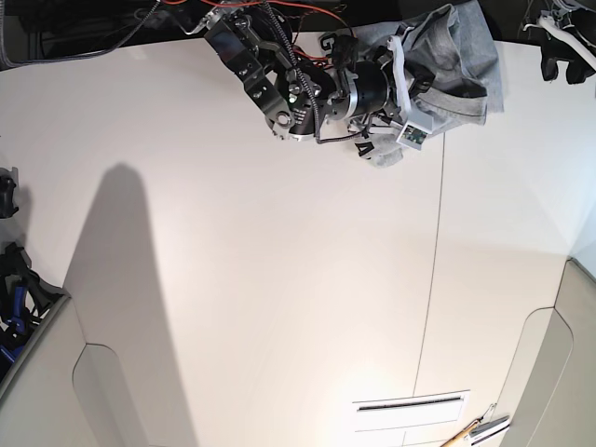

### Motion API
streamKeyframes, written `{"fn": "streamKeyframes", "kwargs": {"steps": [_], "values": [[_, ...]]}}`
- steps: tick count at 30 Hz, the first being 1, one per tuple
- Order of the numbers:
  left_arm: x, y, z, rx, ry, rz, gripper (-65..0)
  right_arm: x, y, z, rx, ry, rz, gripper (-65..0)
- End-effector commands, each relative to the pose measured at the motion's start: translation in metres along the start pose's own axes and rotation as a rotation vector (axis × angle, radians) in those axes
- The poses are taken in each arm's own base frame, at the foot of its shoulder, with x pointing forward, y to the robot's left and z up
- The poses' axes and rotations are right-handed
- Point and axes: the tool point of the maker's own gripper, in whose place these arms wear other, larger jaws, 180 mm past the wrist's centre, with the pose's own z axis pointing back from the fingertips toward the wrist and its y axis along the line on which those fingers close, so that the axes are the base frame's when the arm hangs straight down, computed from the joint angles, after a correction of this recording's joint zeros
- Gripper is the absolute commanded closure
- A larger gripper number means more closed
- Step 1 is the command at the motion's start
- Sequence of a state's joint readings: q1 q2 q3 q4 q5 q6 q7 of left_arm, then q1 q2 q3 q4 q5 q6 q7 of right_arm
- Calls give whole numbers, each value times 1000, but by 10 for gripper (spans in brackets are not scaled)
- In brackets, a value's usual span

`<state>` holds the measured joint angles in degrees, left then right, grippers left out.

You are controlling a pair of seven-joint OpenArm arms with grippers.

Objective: Fold the T-shirt properly
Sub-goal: 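Carry the grey shirt bundle with the right gripper across the table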

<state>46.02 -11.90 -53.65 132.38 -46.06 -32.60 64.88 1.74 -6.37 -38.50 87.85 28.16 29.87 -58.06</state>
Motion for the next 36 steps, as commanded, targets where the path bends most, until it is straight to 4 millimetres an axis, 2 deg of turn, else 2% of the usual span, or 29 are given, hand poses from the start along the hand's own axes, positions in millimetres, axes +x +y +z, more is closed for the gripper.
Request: {"fn": "streamKeyframes", "kwargs": {"steps": [1, 3, 8, 16, 20, 22, 25, 29, 32, 36], "values": [[7, 0, 3, 3, -26, -17, -301, 18, 5, 2, 17, -56, 26, 0], [7, 0, 3, 3, -26, -16, -301, 14, -2, 2, -24, -30, 45, 0], [10, 0, 3, 1, -40, -16, -301, -1, -35, -1, -182, 30, 104, 0], [21, -5, 1, -22, -86, 0, -301, -30, -69, -15, -231, 153, 113, 0], [25, -6, 1, -32, -100, 6, -301, -37, -89, -13, -257, 207, 109, 0], [27, -6, 0, -32, -109, 7, -301, -42, -106, -8, -316, 248, 114, 0], [30, -6, 0, -32, -119, 8, -301, -50, -149, 12, -530, 294, 28, 0], [33, -8, -1, -39, -129, 12, -301, -60, -198, 58, -797, 290, -171, 0], [34, -10, 0, -53, -136, 18, -301, -77, -218, 90, -895, 295, -326, 0], [34, -10, 0, -54, -137, 19, -301, -115, -229, 128, -960, 359, -552, 0]]}}
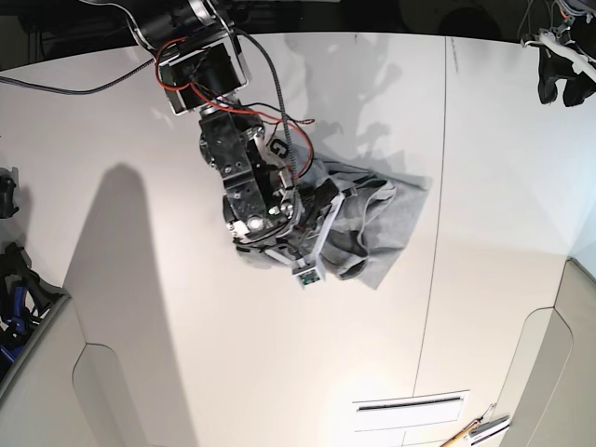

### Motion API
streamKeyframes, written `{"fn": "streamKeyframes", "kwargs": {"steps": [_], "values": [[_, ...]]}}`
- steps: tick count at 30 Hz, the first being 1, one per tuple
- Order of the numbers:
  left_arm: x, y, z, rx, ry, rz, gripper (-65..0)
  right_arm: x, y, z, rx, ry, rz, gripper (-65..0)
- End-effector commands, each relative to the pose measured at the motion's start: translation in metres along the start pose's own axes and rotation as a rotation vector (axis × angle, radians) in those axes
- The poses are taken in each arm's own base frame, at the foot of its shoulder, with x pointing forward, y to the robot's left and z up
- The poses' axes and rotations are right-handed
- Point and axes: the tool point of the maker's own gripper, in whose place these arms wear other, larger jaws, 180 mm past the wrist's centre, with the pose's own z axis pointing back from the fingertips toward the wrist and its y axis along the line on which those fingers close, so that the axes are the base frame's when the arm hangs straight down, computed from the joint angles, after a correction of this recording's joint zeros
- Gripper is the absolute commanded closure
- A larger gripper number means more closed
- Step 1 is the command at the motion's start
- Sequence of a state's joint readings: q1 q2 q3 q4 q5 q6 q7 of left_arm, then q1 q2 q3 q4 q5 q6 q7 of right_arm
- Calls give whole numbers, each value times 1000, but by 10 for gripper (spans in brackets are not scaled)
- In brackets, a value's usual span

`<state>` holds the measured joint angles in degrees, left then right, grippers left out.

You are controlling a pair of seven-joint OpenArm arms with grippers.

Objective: Fold the T-shirt properly
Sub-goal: 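Carry the grey shirt bundle with the right gripper across the table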

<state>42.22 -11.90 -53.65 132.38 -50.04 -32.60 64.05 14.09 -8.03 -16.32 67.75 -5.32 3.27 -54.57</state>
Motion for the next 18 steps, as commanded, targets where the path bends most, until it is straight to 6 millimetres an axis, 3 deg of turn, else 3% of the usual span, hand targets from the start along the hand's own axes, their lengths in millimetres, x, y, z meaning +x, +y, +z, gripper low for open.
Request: {"fn": "streamKeyframes", "kwargs": {"steps": [1, 5, 10, 14, 18], "values": [[7, -1, 3, -2, -25, -16, -301, -56, -38, -2, -124, 223, -36, 0], [9, -6, 3, -28, -37, -9, -301, -79, -70, 4, -152, 306, -160, 0], [11, -9, 4, -48, -45, -14, -301, -85, -100, 8, -192, 291, -225, 0], [11, -9, 4, -48, -46, -16, -301, -60, -113, 19, -222, 185, -214, 0], [13, -9, 3, -47, -51, -19, -301, -13, -116, 43, -233, 13, -193, 0]]}}
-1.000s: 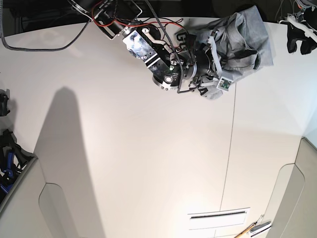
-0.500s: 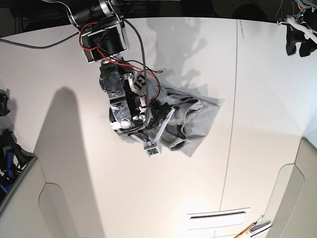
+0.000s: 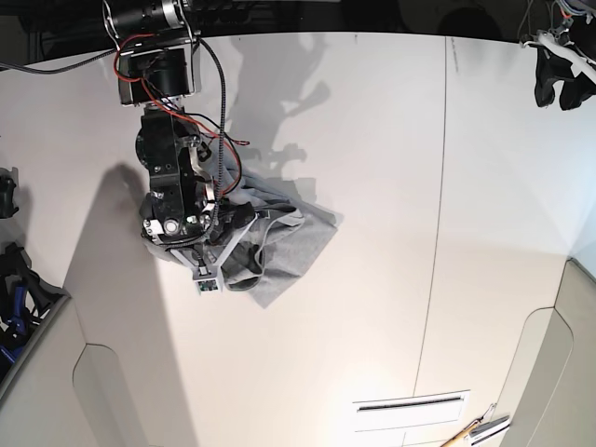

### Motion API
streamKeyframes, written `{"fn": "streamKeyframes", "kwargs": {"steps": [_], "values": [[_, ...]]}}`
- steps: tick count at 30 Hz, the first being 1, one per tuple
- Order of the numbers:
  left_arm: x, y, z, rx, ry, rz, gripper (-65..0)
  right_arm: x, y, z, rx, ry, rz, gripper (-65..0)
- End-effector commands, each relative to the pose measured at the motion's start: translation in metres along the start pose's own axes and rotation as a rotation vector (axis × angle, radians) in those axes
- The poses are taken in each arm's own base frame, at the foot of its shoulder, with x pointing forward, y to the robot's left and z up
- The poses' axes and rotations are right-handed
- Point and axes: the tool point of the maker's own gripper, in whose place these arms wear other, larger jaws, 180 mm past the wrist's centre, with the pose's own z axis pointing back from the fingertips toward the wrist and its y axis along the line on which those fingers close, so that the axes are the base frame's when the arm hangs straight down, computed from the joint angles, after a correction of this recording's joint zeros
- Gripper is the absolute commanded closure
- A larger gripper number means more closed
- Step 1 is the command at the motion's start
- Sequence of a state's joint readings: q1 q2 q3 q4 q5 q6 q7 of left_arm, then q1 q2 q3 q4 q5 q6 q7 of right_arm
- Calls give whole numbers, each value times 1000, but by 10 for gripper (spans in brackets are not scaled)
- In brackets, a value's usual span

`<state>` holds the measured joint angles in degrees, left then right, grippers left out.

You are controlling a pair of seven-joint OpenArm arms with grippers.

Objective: Fold the T-shirt properly
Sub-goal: 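Carry the grey shirt bundle with the right gripper across the table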

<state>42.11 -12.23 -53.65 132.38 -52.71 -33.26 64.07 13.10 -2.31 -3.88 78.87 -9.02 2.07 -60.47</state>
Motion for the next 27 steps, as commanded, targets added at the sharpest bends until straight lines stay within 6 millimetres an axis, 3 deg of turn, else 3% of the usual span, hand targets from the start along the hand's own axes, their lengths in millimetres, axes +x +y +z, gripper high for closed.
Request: {"fn": "streamKeyframes", "kwargs": {"steps": [1, 8, 13, 16, 20, 23, 27], "values": [[10, -2, 2, -7, -33, -22, -301, 7, -4, 8, -17, -6, 15, 0], [15, -2, 1, -7, -52, -22, -301, 97, 28, 74, 53, -372, 157, 0], [15, -2, 1, -7, -53, -21, -301, 131, 51, 103, 92, -489, 283, 0], [15, -2, 1, -6, -52, -22, -301, 126, 76, 108, 231, -476, 410, 0], [14, -2, 1, -6, -51, -20, -301, 93, 100, 113, 463, -418, 613, 0], [14, -2, 1, -6, -51, -20, -301, 75, 89, 112, 522, -354, 646, 0], [15, -2, 0, -6, -54, -20, -301, 66, 56, 104, 470, -307, 674, 0]]}}
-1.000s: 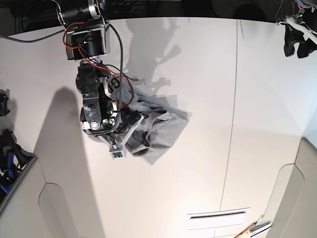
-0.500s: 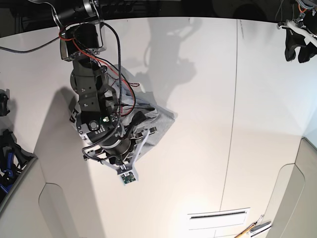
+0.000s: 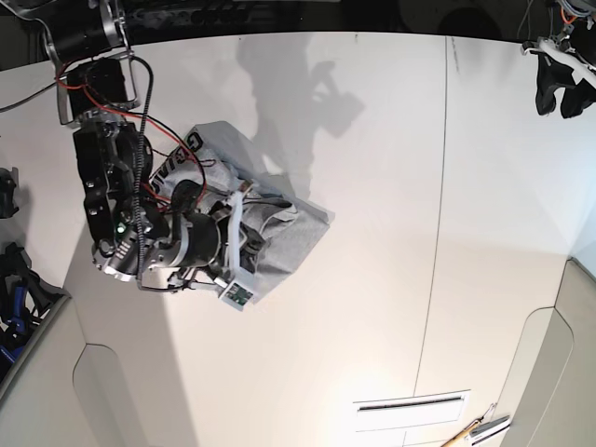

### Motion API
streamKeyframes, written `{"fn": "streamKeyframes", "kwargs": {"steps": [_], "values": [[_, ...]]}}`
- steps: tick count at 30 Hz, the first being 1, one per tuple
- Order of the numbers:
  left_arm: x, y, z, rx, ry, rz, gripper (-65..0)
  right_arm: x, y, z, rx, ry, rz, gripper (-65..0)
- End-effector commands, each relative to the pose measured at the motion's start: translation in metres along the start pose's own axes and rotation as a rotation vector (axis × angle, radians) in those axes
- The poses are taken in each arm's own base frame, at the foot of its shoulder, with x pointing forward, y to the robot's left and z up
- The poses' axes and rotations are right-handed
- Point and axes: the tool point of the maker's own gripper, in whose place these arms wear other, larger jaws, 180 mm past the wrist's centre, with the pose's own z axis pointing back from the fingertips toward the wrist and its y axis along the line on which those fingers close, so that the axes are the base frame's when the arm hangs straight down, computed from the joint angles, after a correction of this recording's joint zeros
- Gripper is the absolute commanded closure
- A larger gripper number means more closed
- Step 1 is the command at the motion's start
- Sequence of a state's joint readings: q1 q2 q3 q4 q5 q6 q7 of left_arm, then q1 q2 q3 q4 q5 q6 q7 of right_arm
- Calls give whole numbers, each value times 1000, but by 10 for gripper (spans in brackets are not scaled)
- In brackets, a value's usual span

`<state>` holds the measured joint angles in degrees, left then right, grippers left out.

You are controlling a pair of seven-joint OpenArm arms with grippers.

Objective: Fold the T-shirt properly
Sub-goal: 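Carry the grey shirt bundle with the right gripper across the table, then lower the bundle onto the table corner with the right gripper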

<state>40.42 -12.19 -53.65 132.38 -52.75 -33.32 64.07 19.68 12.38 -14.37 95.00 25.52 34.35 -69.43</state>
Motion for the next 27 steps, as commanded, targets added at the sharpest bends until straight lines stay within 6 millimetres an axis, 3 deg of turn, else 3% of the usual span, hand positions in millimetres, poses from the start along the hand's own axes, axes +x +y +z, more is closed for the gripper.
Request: {"fn": "streamKeyframes", "kwargs": {"steps": [1, 7, 14, 17, 22, 27], "values": [[7, -1, 3, -4, -24, -21, -301, 11, -10, 10, -26, -36, 24, 0], [7, -1, 3, -5, -24, -21, -301, -1, -24, 16, -39, -36, 28, 0], [7, -1, 3, -6, -24, -20, -301, -18, -32, -11, -30, -36, -27, 0], [7, -1, 3, -5, -24, -20, -301, -47, -43, -26, -53, 42, -58, 0], [8, -2, 3, -9, -27, -18, -301, -111, -47, -47, -36, 214, -177, 0], [9, -5, 3, -23, -35, -11, -301, -154, -58, -52, -118, 321, -382, 0]]}}
